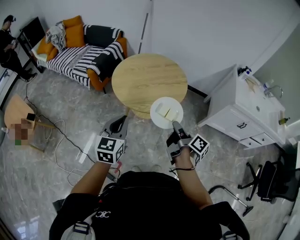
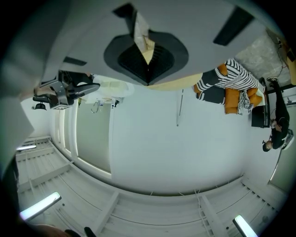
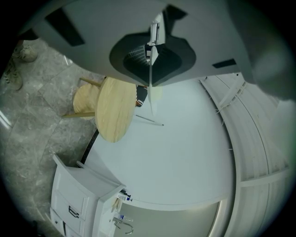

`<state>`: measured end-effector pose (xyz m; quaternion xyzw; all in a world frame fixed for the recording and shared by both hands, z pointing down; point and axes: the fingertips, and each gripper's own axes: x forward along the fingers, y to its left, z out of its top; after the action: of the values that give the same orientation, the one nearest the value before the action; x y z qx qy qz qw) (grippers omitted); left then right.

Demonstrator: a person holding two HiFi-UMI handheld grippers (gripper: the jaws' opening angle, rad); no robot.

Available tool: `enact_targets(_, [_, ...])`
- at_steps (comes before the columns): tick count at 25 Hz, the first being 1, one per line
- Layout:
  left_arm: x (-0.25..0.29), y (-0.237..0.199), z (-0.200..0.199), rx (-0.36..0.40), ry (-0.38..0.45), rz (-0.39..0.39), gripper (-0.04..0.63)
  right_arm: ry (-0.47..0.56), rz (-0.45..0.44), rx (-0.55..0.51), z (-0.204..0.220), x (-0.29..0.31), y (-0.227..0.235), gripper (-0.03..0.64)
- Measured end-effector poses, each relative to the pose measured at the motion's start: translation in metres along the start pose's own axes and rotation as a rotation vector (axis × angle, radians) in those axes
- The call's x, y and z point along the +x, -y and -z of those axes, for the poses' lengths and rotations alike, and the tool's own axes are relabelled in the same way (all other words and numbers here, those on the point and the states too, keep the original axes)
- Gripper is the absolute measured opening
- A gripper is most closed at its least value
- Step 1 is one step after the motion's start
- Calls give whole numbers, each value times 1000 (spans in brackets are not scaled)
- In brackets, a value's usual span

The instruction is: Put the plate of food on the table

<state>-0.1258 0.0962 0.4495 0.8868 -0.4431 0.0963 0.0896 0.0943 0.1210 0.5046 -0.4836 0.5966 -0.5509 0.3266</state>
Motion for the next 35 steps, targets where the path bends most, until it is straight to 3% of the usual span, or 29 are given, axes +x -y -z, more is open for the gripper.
enact_targets(15, [-12, -9, 14, 10, -10, 86, 6, 51, 14, 14, 31, -14, 5, 20])
enact_targets(35, [-20, -31, 20, 11, -25, 45, 6, 27, -8, 15, 36, 9, 2, 20])
